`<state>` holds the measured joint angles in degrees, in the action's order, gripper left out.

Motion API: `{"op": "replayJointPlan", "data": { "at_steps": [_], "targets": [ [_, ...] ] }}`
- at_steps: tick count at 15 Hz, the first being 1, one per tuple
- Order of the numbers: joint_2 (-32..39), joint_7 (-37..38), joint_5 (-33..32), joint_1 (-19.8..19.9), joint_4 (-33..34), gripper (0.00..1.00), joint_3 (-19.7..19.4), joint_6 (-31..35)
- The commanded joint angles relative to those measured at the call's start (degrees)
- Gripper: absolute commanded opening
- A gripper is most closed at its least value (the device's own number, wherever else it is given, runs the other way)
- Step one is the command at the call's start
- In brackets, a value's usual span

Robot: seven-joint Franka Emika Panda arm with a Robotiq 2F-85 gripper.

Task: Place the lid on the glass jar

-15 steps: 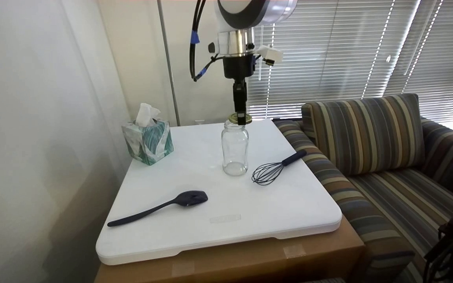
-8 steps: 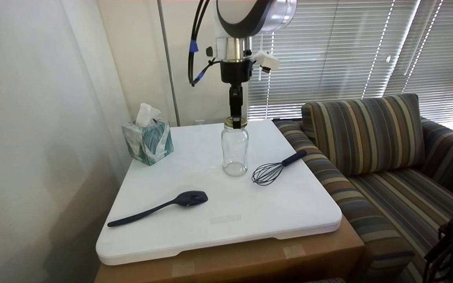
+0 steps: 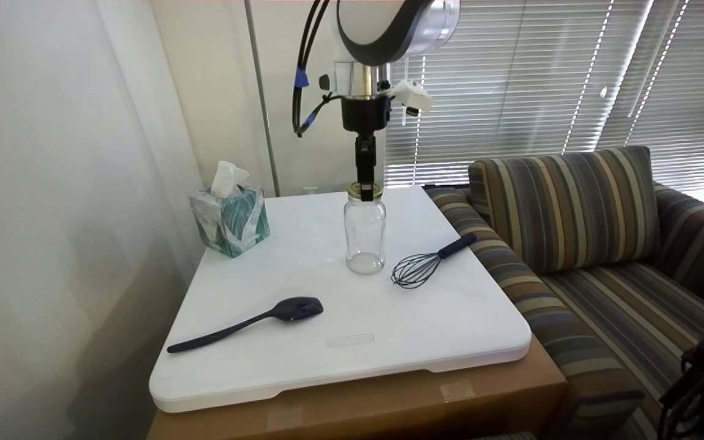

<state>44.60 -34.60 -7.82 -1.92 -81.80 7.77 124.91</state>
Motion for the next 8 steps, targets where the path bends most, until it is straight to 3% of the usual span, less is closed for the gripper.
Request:
{"op": "replayJointPlan", "data": {
  "at_steps": [1, 6, 7, 8],
  "targets": [
    [2.0, 0.51, -2.09, -0.79, 1.52, 0.47, -0.95, -1.13],
    [3.22, 0.25, -2.57, -1.06, 3.12, 0.47, -0.79, -2.76],
    [3.16, 0.41, -2.76, -1.18, 3.3, 0.85, -0.9, -3.1],
    [2.91, 0.67, -3.05, -1.31, 3.23, 0.95, -1.05, -3.13]
  ]
}}
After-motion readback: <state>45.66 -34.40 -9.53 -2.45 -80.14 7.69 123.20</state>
